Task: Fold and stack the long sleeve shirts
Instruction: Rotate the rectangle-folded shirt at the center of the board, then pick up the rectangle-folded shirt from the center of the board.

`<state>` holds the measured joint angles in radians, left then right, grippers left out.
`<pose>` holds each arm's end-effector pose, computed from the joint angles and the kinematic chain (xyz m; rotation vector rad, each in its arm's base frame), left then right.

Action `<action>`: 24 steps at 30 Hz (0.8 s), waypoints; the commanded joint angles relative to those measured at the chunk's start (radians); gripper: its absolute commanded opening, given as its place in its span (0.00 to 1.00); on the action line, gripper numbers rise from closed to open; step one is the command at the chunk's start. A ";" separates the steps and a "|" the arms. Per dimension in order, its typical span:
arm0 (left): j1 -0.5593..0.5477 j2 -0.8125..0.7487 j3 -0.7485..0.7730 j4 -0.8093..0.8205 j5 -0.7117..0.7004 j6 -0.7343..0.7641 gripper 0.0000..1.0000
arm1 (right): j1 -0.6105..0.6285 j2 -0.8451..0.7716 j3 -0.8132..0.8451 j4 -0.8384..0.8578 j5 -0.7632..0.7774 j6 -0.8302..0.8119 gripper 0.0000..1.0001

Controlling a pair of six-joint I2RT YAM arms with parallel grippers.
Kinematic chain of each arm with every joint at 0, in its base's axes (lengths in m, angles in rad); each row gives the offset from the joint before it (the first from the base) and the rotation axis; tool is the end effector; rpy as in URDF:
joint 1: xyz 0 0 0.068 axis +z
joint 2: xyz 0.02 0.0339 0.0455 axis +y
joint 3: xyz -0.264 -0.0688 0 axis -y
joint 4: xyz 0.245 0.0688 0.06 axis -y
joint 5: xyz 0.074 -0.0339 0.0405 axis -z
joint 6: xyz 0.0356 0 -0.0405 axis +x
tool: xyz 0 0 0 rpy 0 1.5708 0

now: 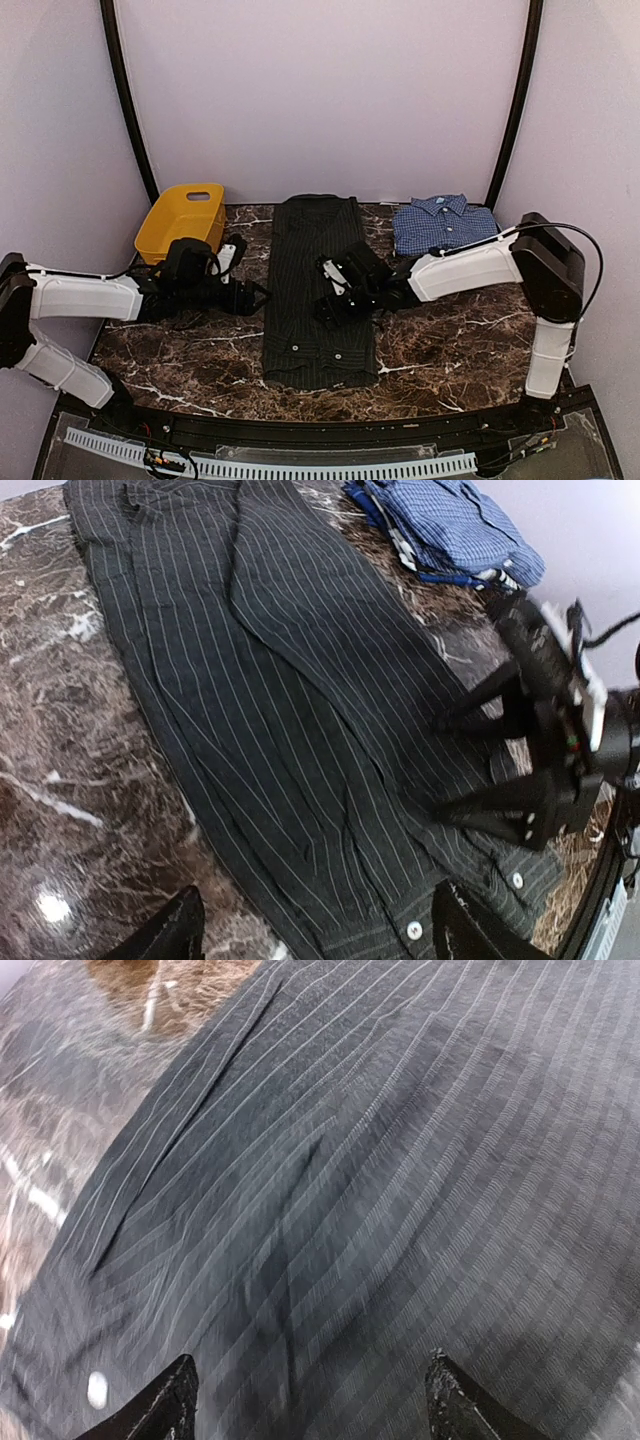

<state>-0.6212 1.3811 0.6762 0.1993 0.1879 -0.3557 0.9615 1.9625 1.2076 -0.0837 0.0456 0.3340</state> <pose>0.2328 -0.1748 0.2069 0.4050 2.1263 -0.7776 0.2380 0.3382 0.1518 -0.7448 2.3657 0.5286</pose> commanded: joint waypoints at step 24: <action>-0.110 -0.288 -0.312 0.111 -0.020 -0.073 0.80 | 0.257 -0.334 -0.337 -0.205 0.032 -0.223 0.74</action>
<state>-0.7303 1.0981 0.3424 0.3225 0.1604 -0.4168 1.2060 1.5764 0.8490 -0.2516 0.0170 0.1371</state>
